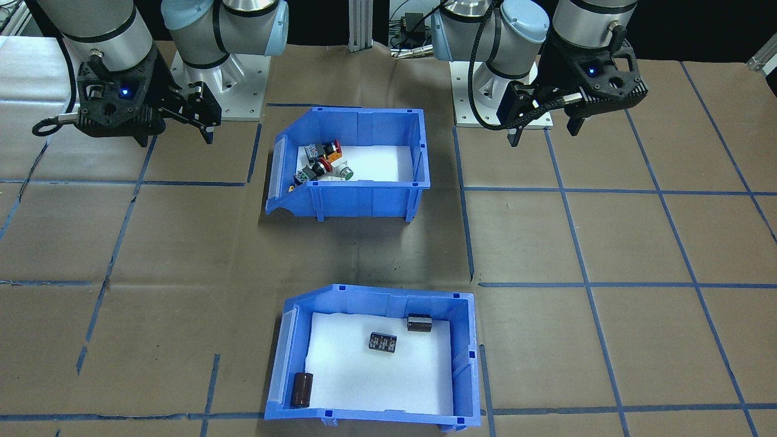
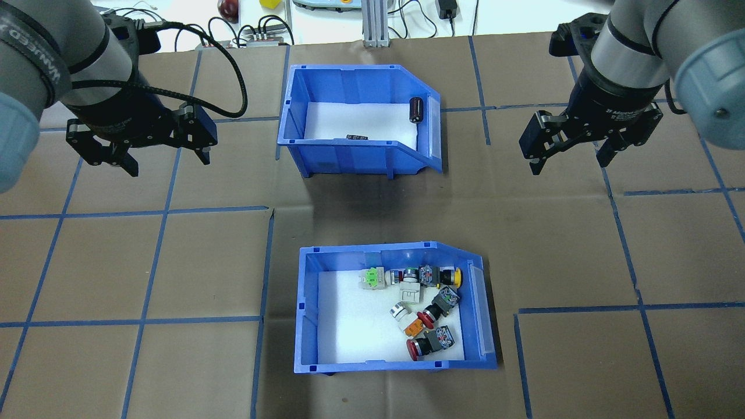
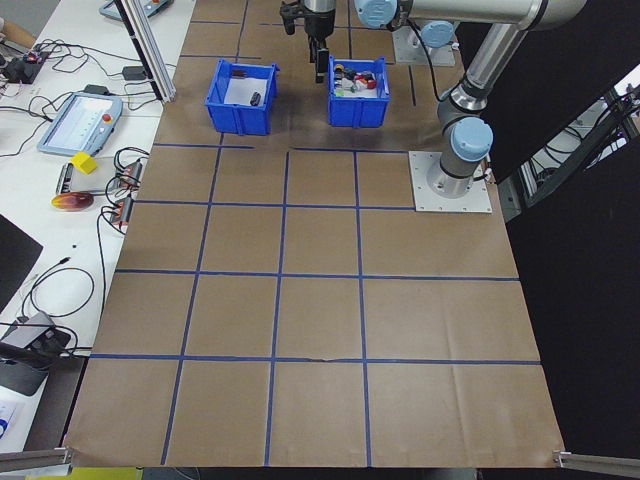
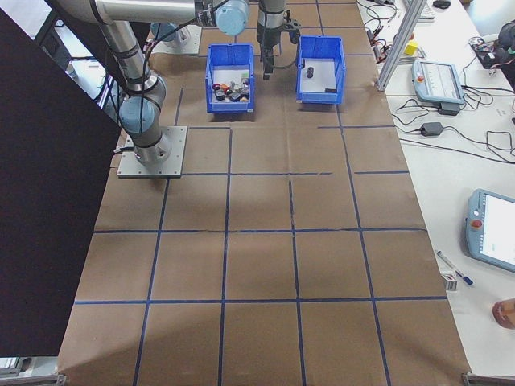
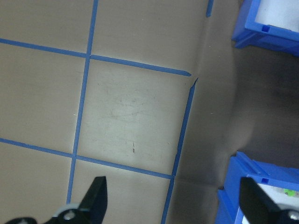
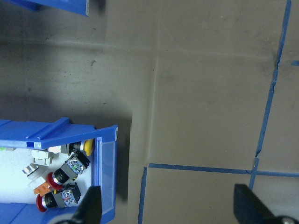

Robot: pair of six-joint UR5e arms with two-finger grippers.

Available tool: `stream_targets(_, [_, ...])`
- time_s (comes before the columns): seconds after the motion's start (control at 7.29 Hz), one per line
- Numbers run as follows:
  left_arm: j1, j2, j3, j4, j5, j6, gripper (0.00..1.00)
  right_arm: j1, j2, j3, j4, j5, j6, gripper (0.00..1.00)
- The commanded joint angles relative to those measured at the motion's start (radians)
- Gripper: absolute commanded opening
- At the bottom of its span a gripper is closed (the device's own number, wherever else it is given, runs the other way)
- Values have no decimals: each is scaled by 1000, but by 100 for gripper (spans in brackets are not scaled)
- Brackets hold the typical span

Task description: Place button box in front

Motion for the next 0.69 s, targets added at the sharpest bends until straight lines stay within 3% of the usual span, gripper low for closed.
stream_targets(0.0, [-4, 19, -36, 3, -74, -171, 99, 4, 20, -21, -1, 6, -148, 100])
stream_targets(0.27, [-28, 24, -58, 3, -78, -317, 99, 5, 111, -124, -14, 6, -372, 100])
stream_targets(0.55, [-214, 2, -63, 9, -67, -721, 99, 81, 246, -253, -85, 6, -616, 100])
